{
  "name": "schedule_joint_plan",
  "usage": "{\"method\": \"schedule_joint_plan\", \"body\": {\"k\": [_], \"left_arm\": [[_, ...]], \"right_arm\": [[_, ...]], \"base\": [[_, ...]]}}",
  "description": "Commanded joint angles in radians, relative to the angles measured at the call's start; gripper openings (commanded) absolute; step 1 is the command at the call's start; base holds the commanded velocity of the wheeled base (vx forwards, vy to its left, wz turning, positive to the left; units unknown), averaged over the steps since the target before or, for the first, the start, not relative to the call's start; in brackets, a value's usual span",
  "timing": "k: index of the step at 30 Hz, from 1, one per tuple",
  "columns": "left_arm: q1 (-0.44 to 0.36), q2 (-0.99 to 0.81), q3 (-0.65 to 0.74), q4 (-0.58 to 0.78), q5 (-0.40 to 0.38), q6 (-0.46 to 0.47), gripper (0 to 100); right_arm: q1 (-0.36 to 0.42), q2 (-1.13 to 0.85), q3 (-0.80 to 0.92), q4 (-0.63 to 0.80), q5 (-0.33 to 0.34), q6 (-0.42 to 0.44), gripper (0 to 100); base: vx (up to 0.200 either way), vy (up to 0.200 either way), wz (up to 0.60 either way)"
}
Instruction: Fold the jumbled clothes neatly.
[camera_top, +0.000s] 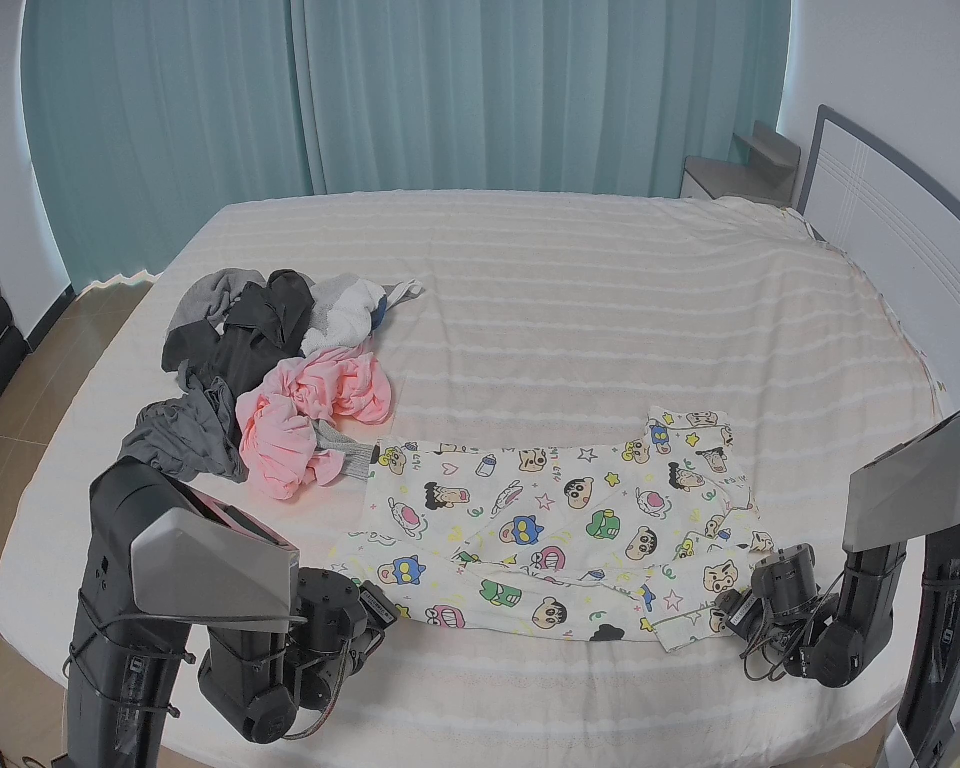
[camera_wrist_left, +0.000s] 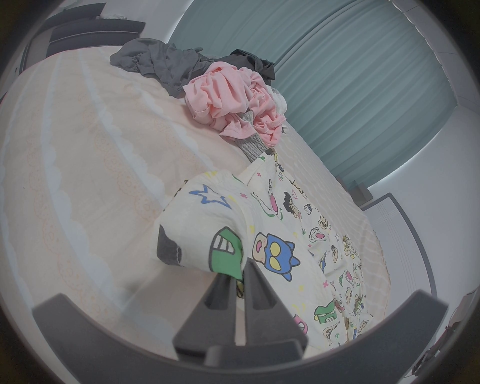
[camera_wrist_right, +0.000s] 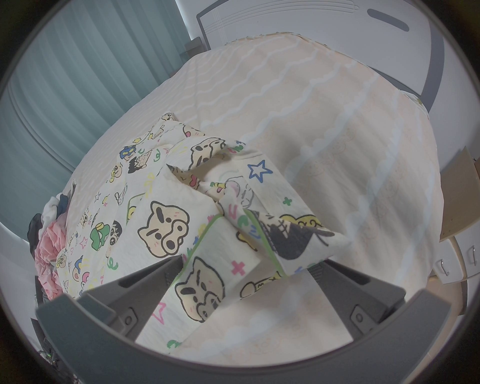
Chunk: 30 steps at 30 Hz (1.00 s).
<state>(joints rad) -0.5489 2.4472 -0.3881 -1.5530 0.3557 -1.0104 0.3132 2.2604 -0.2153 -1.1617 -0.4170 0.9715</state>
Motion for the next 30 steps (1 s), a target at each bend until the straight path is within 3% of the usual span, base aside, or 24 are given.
{"method": "schedule_joint_plan", "body": {"k": [1, 26, 27, 30], "left_arm": [[0.000, 0.003, 0.000, -0.018, 0.000, 0.000, 0], [0.001, 0.003, 0.005, -0.018, 0.000, 0.000, 0], [0.001, 0.003, 0.005, -0.018, 0.000, 0.000, 0], [0.001, 0.003, 0.005, -0.018, 0.000, 0.000, 0]], "right_arm": [[0.004, -0.030, 0.011, 0.000, -0.014, 0.000, 100], [-0.039, 0.039, -0.072, -0.007, -0.037, -0.007, 100], [-0.039, 0.041, -0.072, -0.007, -0.037, -0.007, 0], [-0.036, 0.047, -0.070, -0.007, -0.036, -0.007, 0]], "base": [[0.000, 0.000, 0.00], [0.000, 0.000, 0.00], [0.000, 0.000, 0.00], [0.000, 0.000, 0.00]]}}
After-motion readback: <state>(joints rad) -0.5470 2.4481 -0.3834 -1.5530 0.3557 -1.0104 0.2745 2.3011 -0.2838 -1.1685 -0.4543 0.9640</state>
